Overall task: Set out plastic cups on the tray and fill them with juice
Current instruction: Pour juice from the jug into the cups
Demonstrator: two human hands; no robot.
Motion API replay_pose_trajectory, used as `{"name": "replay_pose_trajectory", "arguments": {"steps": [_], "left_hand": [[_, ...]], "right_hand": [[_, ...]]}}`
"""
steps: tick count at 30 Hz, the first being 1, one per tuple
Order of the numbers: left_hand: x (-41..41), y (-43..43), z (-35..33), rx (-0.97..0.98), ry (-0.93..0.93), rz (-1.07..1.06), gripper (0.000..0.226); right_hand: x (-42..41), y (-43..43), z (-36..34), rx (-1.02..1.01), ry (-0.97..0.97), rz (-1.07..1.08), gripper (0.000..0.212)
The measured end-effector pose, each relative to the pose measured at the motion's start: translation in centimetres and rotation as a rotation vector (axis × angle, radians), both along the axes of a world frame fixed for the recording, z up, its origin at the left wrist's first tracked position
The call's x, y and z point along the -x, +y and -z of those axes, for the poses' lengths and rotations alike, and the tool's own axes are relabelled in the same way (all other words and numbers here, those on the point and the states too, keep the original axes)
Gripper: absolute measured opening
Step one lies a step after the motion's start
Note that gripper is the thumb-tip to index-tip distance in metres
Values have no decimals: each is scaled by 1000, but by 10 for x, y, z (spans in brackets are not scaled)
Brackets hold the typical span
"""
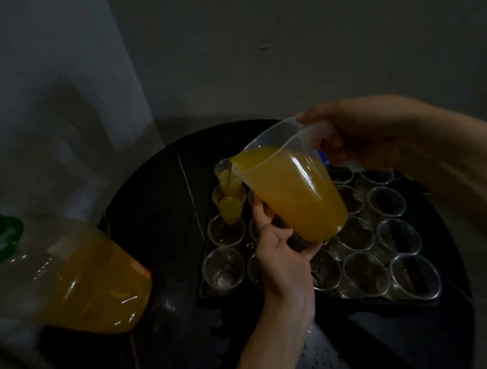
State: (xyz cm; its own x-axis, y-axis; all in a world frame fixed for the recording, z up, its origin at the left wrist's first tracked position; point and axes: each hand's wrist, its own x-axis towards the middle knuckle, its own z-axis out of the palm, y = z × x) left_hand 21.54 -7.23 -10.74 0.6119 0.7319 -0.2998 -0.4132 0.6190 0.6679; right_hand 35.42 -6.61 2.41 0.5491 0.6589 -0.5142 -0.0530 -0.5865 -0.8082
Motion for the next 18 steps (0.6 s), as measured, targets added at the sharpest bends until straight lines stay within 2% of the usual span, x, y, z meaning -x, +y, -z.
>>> {"name": "replay_pose_trajectory", "arguments": {"steps": [5, 11, 18], "left_hand": [[0, 1, 0, 7, 8, 1, 65], [-1, 4, 0, 23, -14, 13, 83], [0, 1, -3, 23, -5, 0, 72]], "right_hand": [[-4, 2, 3, 0, 1, 6, 27], [-5, 3, 4, 6, -3, -9, 25], [-5, 2, 4, -1, 15, 0, 30]]}}
